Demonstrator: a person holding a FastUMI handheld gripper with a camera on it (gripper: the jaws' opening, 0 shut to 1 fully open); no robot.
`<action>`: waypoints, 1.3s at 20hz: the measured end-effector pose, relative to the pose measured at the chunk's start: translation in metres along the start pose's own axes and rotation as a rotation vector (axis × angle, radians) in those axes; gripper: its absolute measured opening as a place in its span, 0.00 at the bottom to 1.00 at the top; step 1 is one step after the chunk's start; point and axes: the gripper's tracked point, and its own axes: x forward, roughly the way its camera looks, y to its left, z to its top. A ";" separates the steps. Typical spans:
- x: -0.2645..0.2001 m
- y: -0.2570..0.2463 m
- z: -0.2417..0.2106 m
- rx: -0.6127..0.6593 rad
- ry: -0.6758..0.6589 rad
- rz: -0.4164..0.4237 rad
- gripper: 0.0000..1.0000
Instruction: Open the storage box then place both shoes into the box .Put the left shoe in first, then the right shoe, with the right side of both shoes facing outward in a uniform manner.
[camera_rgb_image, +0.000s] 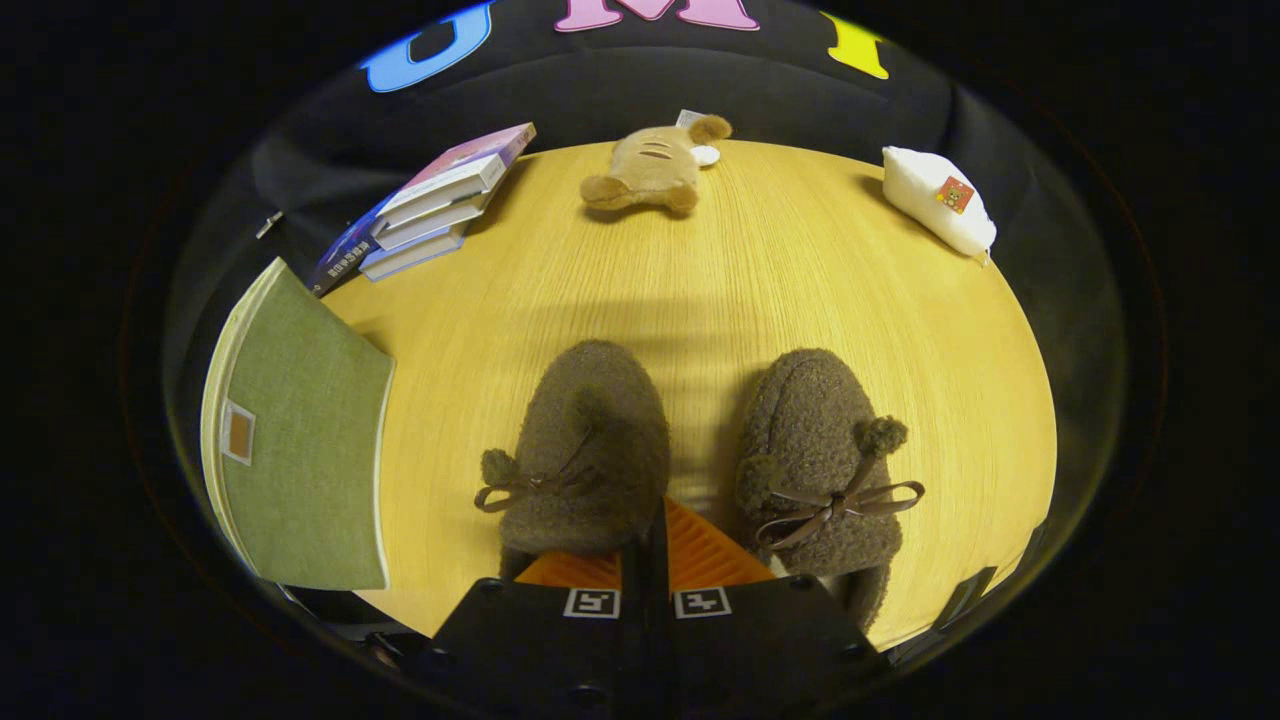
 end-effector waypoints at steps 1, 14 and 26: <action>-0.010 0.008 0.004 0.017 -0.008 0.028 0.05; -0.147 0.169 0.086 0.101 -0.094 0.368 0.05; -0.123 0.328 0.066 0.118 0.016 0.452 0.05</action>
